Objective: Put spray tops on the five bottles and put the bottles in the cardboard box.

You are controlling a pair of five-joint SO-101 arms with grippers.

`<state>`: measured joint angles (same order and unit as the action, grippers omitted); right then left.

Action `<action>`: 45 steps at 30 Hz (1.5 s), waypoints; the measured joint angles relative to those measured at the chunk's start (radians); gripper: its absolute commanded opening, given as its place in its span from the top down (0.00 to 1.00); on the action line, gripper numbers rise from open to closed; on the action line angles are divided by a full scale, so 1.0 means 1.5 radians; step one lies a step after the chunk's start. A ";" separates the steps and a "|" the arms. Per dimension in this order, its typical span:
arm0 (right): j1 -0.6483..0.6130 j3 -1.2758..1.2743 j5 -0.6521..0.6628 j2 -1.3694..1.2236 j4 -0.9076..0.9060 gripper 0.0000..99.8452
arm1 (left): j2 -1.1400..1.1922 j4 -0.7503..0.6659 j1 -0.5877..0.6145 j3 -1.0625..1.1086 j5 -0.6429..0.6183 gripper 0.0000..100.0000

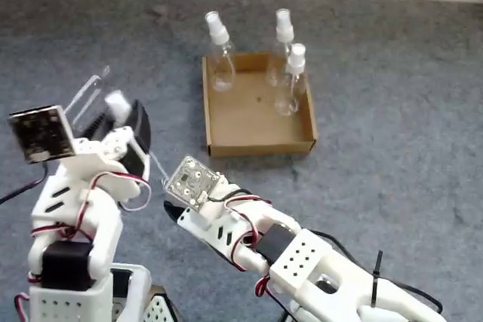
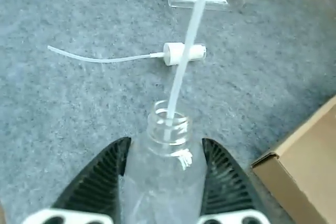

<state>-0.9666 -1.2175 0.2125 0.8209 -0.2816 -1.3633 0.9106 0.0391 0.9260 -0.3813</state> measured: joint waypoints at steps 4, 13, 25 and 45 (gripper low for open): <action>0.005 0.000 0.000 0.057 0.000 1.00 | -0.001 0.000 -0.009 0.040 0.000 1.00; 0.033 -0.001 0.000 0.164 -0.001 1.00 | -0.010 -0.004 -0.074 0.064 -0.004 1.00; 0.057 -0.010 -0.009 0.171 -0.001 1.00 | -0.008 -0.010 -0.142 0.118 0.024 0.89; 0.098 -0.009 -0.066 0.176 0.002 1.00 | -0.163 0.041 -0.135 0.092 0.082 0.87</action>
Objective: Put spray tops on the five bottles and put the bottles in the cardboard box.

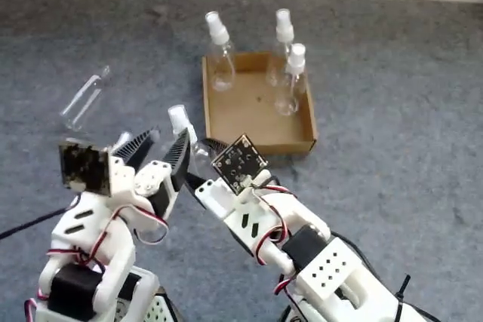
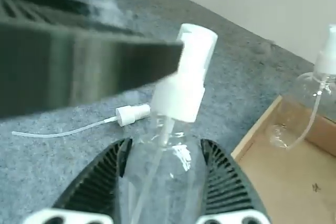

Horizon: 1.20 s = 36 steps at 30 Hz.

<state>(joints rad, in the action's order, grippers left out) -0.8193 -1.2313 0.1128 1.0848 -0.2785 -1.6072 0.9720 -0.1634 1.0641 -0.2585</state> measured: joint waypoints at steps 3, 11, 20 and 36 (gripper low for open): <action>0.000 0.000 0.000 0.000 0.000 1.00 | -0.002 -0.008 0.053 -0.002 0.001 0.87; 0.000 0.000 0.000 0.000 0.000 1.00 | 0.195 -0.086 0.123 -0.121 0.001 0.93; 0.000 0.000 0.000 0.000 0.000 1.00 | 0.393 -0.089 0.089 -0.205 0.019 0.93; -0.001 -0.007 0.000 -0.001 -0.001 1.00 | 0.385 -0.050 0.041 -0.160 0.061 0.93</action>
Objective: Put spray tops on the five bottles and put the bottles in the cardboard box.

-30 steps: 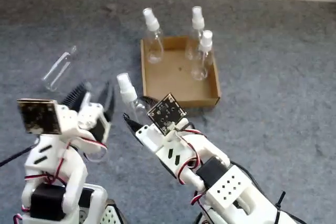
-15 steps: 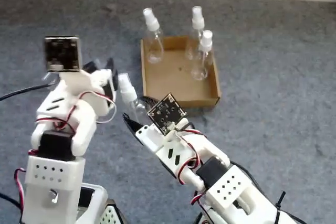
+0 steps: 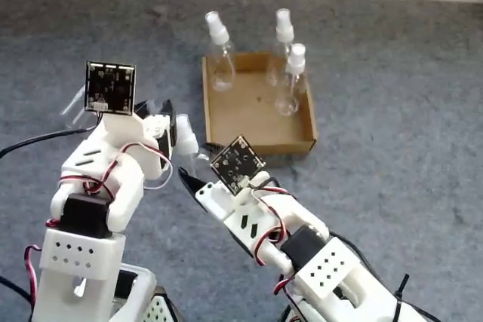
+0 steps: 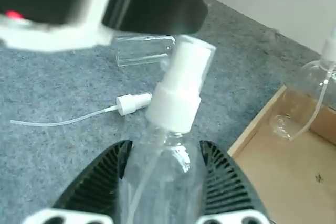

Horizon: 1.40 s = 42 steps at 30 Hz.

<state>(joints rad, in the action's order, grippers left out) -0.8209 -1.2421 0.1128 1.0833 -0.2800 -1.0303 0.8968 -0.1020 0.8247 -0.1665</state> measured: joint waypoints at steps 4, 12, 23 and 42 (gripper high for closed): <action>0.000 -0.001 0.000 -0.001 -0.001 1.00 | -0.034 0.007 0.000 0.025 0.000 0.93; 0.003 -0.001 0.000 -0.001 -0.001 1.00 | -0.196 0.008 0.000 0.136 0.001 0.93; 0.070 0.007 -0.002 0.005 0.001 1.00 | -0.292 0.050 -0.002 0.159 0.003 0.91; 0.104 0.423 -0.048 -0.401 -0.093 1.00 | -0.339 0.045 -0.055 0.270 0.066 0.71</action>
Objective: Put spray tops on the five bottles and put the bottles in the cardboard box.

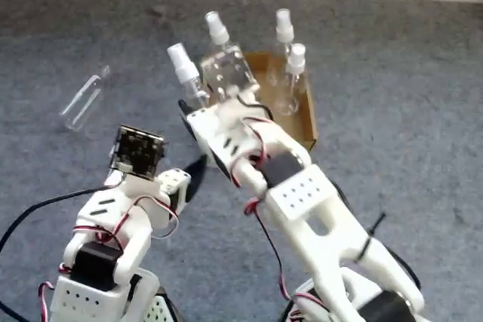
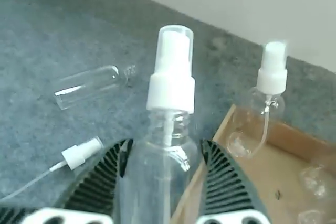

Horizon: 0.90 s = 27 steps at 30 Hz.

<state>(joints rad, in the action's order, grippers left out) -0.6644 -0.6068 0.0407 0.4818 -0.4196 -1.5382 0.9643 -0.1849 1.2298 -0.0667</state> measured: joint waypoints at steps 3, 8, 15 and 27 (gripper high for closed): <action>0.000 0.050 -0.009 -0.020 -0.044 1.00 | 0.000 -0.004 -0.015 0.004 0.005 0.71; -0.001 0.088 -0.027 0.009 -0.114 1.00 | 0.000 -0.061 -0.012 0.038 0.005 0.71; -0.029 0.070 -0.027 0.171 -0.222 1.00 | 0.000 -0.126 0.018 0.063 0.005 0.71; 0.042 -0.007 0.011 0.241 -0.163 1.00 | 0.001 -0.128 0.024 0.063 0.005 0.78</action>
<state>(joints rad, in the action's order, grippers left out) -0.6015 -0.6176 0.0575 0.8439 -0.6636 -1.5367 0.7725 -0.1496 1.3249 -0.0591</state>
